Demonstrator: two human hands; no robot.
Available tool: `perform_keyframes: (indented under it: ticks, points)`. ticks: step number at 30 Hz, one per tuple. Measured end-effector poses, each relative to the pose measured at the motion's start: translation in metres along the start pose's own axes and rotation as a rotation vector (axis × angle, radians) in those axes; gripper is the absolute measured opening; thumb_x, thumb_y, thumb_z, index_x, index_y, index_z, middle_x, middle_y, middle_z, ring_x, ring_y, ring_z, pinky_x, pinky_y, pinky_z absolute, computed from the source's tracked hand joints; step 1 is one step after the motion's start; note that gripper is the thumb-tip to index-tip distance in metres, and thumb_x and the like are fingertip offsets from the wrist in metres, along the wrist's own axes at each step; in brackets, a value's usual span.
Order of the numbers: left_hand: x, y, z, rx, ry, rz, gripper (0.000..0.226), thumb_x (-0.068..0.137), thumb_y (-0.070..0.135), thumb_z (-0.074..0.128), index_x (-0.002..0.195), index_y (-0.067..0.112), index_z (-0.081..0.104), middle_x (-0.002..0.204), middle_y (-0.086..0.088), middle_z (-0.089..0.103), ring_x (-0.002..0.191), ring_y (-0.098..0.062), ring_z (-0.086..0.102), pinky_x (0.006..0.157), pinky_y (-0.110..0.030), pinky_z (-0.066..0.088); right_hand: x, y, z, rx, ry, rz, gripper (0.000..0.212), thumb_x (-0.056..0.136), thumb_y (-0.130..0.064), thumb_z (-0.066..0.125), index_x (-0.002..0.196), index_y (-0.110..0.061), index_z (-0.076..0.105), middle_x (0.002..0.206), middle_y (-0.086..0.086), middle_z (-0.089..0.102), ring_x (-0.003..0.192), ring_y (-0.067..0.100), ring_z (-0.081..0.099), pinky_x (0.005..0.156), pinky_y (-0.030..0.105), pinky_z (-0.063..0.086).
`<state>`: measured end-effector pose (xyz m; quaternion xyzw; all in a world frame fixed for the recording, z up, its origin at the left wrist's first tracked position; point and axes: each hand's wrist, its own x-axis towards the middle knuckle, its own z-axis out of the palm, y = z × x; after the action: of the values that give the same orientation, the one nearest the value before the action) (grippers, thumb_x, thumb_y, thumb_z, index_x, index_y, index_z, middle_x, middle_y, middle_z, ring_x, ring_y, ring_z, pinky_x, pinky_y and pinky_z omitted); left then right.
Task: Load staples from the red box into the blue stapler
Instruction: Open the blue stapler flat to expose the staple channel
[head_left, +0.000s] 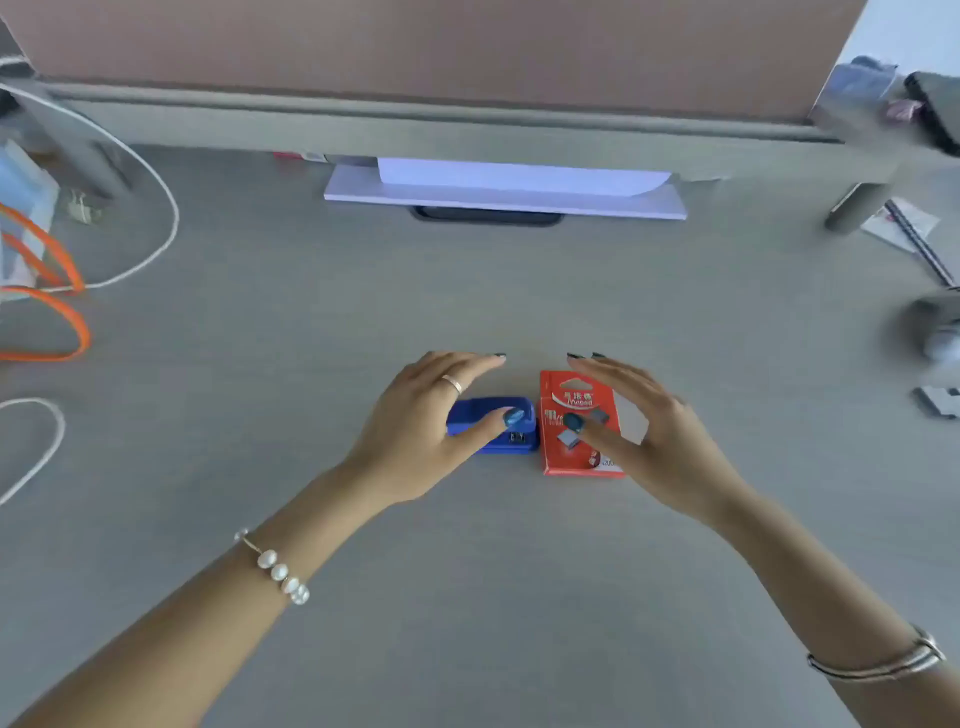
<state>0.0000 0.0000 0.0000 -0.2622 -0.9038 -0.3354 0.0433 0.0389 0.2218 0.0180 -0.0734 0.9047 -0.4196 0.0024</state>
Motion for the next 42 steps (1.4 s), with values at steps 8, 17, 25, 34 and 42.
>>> perform_keyframes:
  ticks: [8,17,25,34,42]
  points:
    - [-0.016,-0.001,0.033,0.028,0.164,-0.113,0.030,0.077,0.029,0.067,0.107,0.024,0.063,0.102,0.004,0.070,0.090,-0.019,0.062,0.078,-0.026,0.043,-0.014,0.015,0.025,-0.186,0.090,-0.105,0.047,0.077,-0.025,0.068,0.121,-0.029,0.053,0.120,-0.022,0.050,0.124,-0.004,0.032,0.106,0.027,0.014]
    - [-0.044,0.018,0.035,-0.174,0.137,-0.145,0.022,0.075,0.025,0.070,0.096,0.031,0.067,0.094,0.011,0.070,0.087,-0.013,0.060,0.075,-0.029,0.047,-0.033,0.023,0.055,-0.350,0.109,-0.183,0.038,0.068,-0.043,0.069,0.103,-0.031,0.065,0.132,-0.009,0.055,0.131,0.014,0.034,0.093,0.023,0.009]
    - [-0.045,0.015,0.035,-0.448,0.214,-0.199,0.023,0.073,0.025,0.073,0.091,0.037,0.066,0.088,0.020,0.068,0.087,-0.002,0.061,0.077,-0.020,0.047,-0.032,0.029,0.060,-0.310,0.135,-0.165,0.031,0.071,-0.033,0.074,0.100,-0.035,0.066,0.133,-0.013,0.051,0.131,0.012,0.030,0.096,0.029,0.012]
    - [-0.055,-0.007,0.001,-0.912,0.267,-0.126,0.023,0.077,0.022,0.067,0.098,0.016,0.058,0.093,0.003,0.065,0.088,-0.011,0.059,0.084,-0.024,0.047,-0.033,0.028,0.061,-0.329,0.141,-0.163,0.030,0.071,-0.027,0.074,0.100,-0.030,0.066,0.126,-0.014,0.051,0.130,0.014,0.033,0.096,0.029,0.012]
    - [-0.075,-0.052,-0.036,-0.885,0.212,-0.117,0.021,0.079,0.013,0.066,0.097,0.016,0.055,0.095,0.002,0.070,0.098,-0.018,0.065,0.083,-0.026,0.049,-0.034,0.026,0.060,-0.339,0.134,-0.156,0.031,0.072,-0.027,0.074,0.101,-0.029,0.066,0.119,-0.020,0.045,0.129,0.015,0.033,0.099,0.030,0.012]
